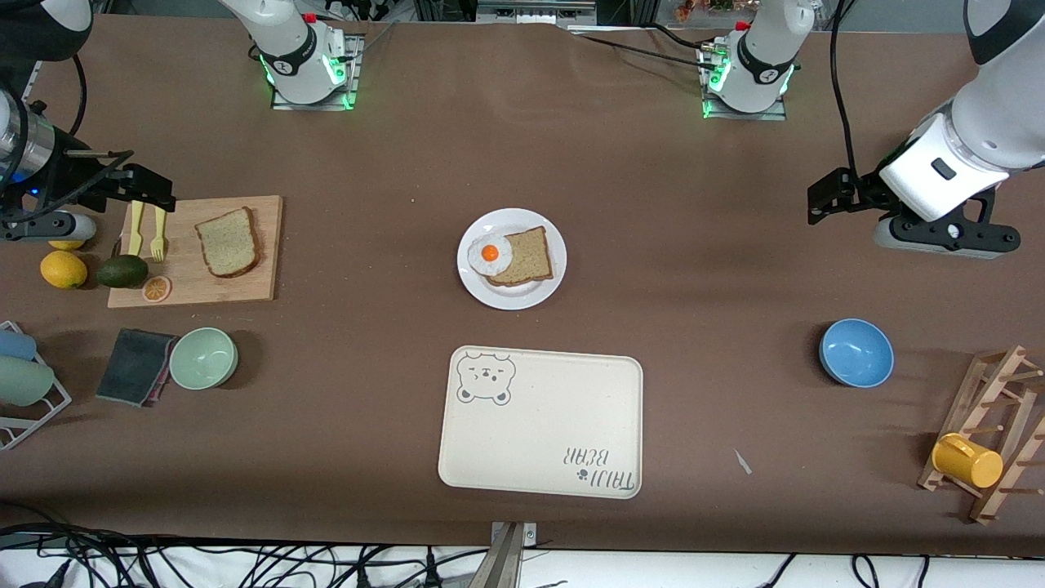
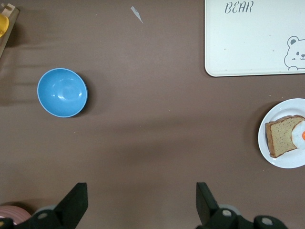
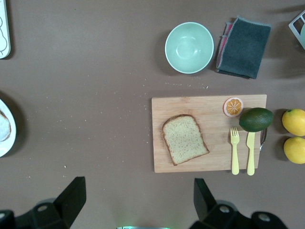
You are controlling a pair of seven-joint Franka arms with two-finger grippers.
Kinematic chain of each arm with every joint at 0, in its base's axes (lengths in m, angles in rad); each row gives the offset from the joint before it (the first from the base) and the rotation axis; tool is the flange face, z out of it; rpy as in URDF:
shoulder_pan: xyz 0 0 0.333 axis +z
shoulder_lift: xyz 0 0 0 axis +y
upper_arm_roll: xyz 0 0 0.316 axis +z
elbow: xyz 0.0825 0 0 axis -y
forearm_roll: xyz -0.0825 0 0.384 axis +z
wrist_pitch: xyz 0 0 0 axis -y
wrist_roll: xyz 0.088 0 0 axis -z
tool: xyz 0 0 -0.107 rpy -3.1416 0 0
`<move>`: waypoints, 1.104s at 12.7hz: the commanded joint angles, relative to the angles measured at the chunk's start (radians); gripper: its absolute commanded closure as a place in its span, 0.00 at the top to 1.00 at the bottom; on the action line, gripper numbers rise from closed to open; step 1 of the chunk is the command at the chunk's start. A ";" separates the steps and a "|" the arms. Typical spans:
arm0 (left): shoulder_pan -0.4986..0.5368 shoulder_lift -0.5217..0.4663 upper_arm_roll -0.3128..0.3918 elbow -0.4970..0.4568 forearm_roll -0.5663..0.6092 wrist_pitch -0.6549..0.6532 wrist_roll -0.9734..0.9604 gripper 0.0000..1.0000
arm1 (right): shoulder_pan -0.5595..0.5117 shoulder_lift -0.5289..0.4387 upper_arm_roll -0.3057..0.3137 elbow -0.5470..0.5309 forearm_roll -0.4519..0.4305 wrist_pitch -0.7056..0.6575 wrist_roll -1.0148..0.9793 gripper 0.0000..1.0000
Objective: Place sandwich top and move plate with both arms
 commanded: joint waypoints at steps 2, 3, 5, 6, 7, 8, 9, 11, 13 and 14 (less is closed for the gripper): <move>0.006 0.006 0.002 0.021 -0.014 -0.014 0.014 1.00 | -0.001 0.007 0.003 0.015 -0.019 0.001 0.016 1.00; 0.009 0.006 0.003 0.021 -0.014 -0.014 0.016 1.00 | -0.001 0.007 0.003 0.015 -0.019 0.004 0.016 1.00; 0.009 0.006 0.003 0.021 -0.017 -0.014 0.015 1.00 | -0.001 0.007 0.003 0.015 -0.019 0.024 0.016 1.00; 0.009 0.006 0.002 0.021 -0.015 -0.014 0.010 1.00 | -0.001 0.009 0.003 0.014 -0.019 0.029 0.016 1.00; 0.009 0.006 0.003 0.023 -0.015 -0.014 0.015 1.00 | -0.001 0.009 0.003 0.014 -0.019 0.038 0.016 1.00; 0.014 0.006 0.005 0.023 -0.018 -0.014 0.012 1.00 | -0.001 0.009 0.003 0.014 -0.019 0.040 0.016 1.00; 0.023 0.006 0.005 0.021 -0.021 -0.014 0.013 1.00 | -0.001 0.009 0.003 0.014 -0.019 0.040 0.016 1.00; 0.021 0.009 0.005 0.023 -0.026 -0.009 0.008 1.00 | -0.001 0.009 0.003 0.014 -0.019 0.040 0.016 1.00; 0.020 0.021 0.002 0.023 -0.026 -0.008 0.005 1.00 | -0.001 0.009 0.003 0.014 -0.019 0.040 0.016 1.00; 0.020 0.020 0.002 0.023 -0.027 -0.008 0.004 1.00 | -0.002 0.009 0.003 0.014 -0.019 0.040 0.016 1.00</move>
